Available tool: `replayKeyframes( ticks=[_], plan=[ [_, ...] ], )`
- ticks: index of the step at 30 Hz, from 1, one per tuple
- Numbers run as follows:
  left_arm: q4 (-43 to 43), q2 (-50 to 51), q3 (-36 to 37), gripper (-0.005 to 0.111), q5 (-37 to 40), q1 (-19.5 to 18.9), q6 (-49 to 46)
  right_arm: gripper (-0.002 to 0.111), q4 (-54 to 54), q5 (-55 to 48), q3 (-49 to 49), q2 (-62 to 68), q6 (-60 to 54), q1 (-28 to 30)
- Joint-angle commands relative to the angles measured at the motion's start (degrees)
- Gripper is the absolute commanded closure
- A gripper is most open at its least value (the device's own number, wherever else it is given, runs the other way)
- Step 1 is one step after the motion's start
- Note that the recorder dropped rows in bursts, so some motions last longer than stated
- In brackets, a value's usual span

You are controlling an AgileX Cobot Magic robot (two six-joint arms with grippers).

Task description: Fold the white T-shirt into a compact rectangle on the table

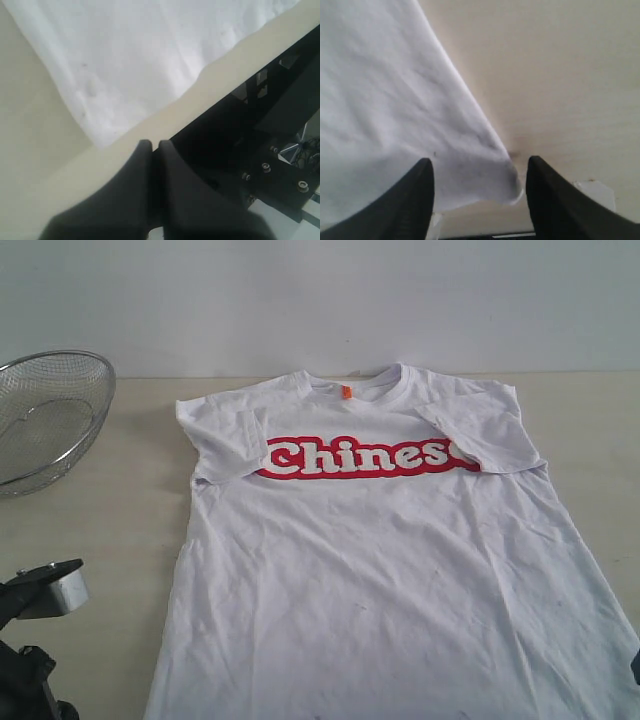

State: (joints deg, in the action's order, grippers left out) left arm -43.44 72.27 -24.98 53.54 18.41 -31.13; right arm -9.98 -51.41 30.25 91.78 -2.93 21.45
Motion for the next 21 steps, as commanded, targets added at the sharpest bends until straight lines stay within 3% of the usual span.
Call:
replayKeyframes(
  ticks=[1, 21],
  plan=[
    [-0.5, 0.1, 0.2, 0.102, 0.2, 0.3, -0.4, 0.058, 0.4, 0.6, -0.3, 1.2, -0.4, 0.2],
    [-0.5, 0.1, 0.2, 0.102, 0.2, 0.3, -0.4, 0.058, -3.2, 3.5, -0.3, 6.3, -3.5, 0.2]
  ],
)
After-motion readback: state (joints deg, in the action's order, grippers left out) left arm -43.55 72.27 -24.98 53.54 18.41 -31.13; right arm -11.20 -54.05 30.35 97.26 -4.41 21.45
